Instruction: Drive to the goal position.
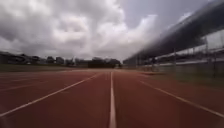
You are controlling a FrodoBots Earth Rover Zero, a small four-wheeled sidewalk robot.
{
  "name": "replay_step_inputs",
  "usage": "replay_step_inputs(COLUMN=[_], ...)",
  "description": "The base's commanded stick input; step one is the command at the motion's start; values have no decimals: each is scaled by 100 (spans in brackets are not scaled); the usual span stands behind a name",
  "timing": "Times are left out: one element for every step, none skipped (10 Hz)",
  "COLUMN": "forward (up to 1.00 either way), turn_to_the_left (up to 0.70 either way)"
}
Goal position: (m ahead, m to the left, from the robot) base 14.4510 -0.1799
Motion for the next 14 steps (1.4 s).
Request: replay_step_inputs(forward=[70, 70, 70, 70, 70, 70, 70, 70, 70, 70, 70, 70, 70, 70], turn_to_the_left=[0, 0, 0, 0, 0, 0, 0, 0, 0, 0, 0, 0, 0, 0])
